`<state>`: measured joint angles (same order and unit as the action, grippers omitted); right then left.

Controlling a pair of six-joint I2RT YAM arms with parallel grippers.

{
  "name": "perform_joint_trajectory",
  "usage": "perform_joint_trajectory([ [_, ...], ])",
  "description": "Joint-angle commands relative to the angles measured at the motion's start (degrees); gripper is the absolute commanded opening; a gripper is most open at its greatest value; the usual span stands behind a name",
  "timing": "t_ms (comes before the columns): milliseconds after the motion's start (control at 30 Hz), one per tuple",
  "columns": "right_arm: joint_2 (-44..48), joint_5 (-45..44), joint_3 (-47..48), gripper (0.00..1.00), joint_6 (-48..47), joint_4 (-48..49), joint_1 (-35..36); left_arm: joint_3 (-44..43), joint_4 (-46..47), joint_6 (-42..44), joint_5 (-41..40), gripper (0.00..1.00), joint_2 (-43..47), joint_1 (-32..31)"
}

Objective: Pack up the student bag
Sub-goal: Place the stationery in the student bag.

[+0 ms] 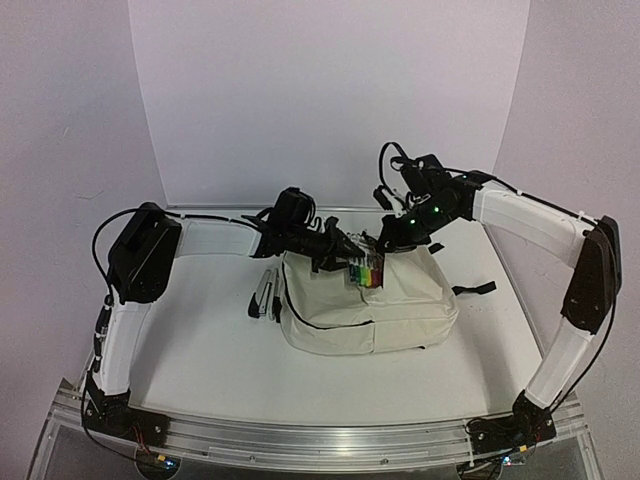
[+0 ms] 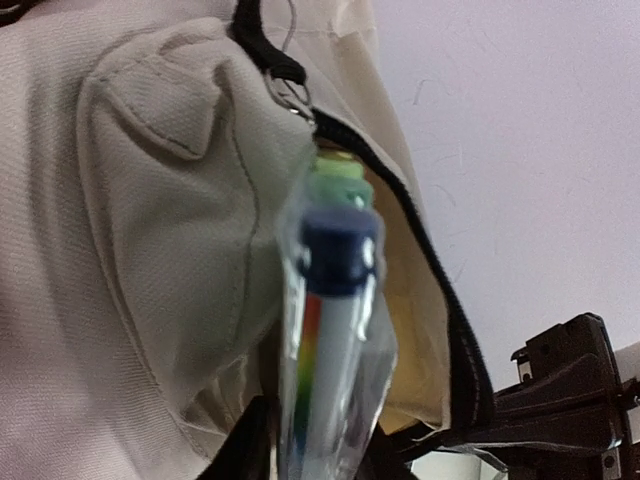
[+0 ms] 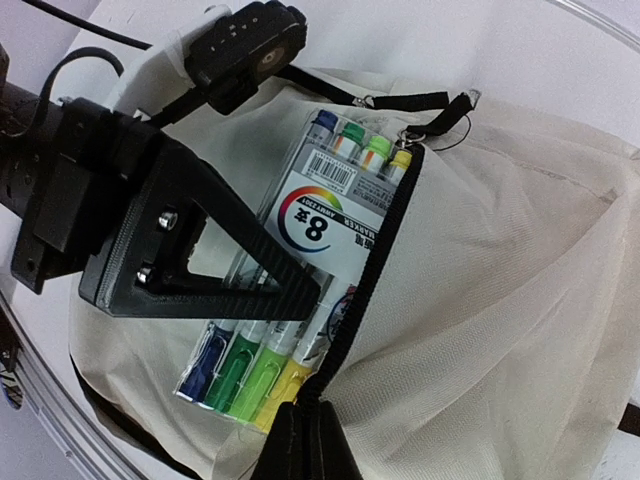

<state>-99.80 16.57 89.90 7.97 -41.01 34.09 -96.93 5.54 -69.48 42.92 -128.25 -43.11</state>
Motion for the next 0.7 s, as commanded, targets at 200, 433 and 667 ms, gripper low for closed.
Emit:
perform_joint_trajectory([
  [200,-0.05,3.87,2.21,0.00,2.78,3.57,-0.87,3.36,-11.89,7.30,-5.67,0.62,8.19,0.37],
  [433,1.38,5.52,-0.69,0.00,2.48,3.65,-0.84,3.81,-14.87,9.66,-7.40,0.42,9.80,0.31],
  [667,1.90,6.36,-2.29,0.00,2.24,3.96,-0.82,0.89,-13.85,10.15,-4.77,0.17,7.13,-0.34],
])
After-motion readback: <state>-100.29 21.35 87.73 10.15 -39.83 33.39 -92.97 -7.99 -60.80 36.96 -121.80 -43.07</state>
